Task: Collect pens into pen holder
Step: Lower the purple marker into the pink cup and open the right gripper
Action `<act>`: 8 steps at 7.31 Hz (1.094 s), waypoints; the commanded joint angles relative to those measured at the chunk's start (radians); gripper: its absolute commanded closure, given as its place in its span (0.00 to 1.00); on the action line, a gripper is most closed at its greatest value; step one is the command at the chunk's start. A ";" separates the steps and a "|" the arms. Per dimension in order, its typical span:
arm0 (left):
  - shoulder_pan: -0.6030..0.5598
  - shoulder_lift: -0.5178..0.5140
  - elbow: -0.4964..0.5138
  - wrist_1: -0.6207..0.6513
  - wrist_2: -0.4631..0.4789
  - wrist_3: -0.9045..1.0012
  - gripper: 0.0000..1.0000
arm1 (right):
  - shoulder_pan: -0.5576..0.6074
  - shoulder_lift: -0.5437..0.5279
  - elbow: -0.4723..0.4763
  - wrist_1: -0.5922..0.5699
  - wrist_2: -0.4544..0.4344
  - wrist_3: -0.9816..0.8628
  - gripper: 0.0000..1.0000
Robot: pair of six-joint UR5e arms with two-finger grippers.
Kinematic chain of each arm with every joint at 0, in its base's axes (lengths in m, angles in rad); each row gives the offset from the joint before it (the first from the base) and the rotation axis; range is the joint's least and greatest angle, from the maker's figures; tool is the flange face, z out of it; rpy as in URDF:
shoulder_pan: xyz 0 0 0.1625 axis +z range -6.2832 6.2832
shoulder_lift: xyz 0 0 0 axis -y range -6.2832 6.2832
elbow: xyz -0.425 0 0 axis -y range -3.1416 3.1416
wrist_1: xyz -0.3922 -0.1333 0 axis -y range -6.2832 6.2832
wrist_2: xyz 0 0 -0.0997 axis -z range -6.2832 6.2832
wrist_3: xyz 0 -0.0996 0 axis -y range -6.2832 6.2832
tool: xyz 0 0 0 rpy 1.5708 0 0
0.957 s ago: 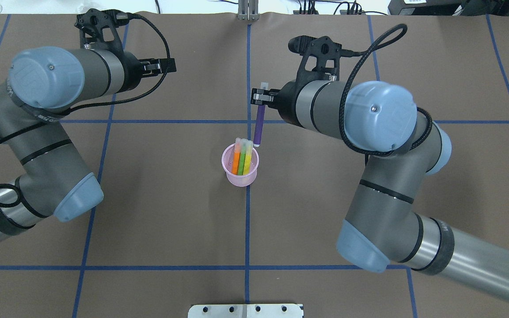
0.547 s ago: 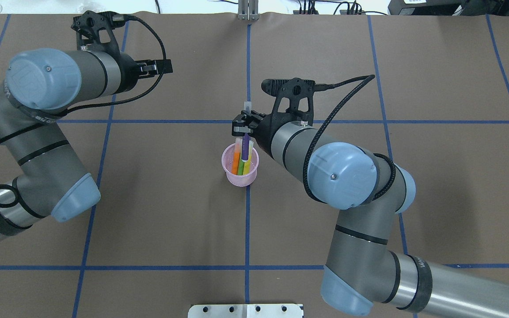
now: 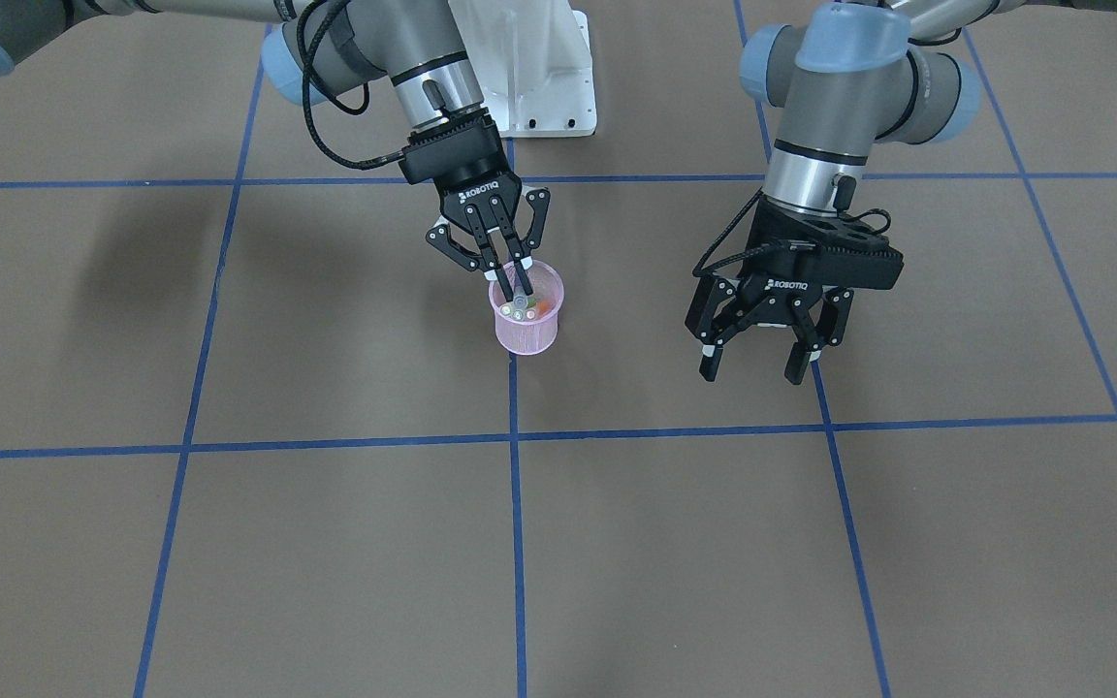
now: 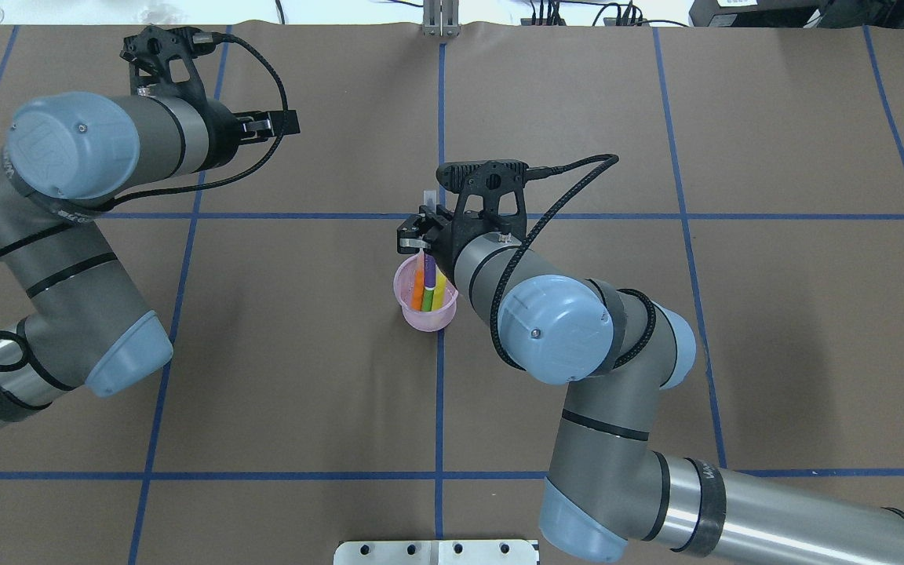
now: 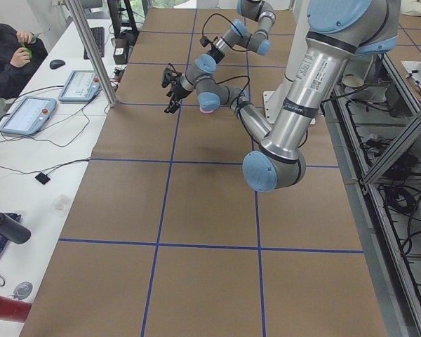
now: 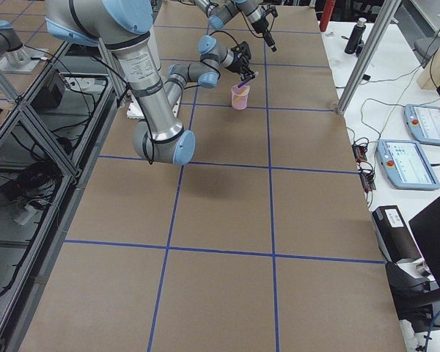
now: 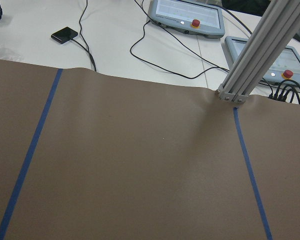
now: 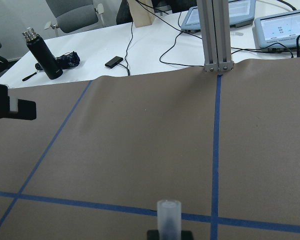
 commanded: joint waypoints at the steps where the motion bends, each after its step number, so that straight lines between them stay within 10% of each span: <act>1: 0.000 0.002 0.001 0.000 0.002 0.000 0.00 | -0.010 0.003 -0.021 0.000 -0.002 -0.005 1.00; 5: 0.000 0.002 0.013 0.000 0.000 0.000 0.00 | -0.073 0.001 -0.024 -0.001 -0.088 -0.019 1.00; 6: 0.000 0.002 0.014 0.000 0.002 0.000 0.00 | -0.076 0.001 -0.022 -0.001 -0.091 -0.019 0.69; 7: 0.000 0.002 0.014 0.000 0.002 0.000 0.00 | -0.087 0.003 -0.022 -0.001 -0.126 -0.017 0.01; 8: 0.002 0.002 0.014 0.000 0.002 0.000 0.00 | -0.089 0.007 -0.015 0.000 -0.133 -0.019 0.01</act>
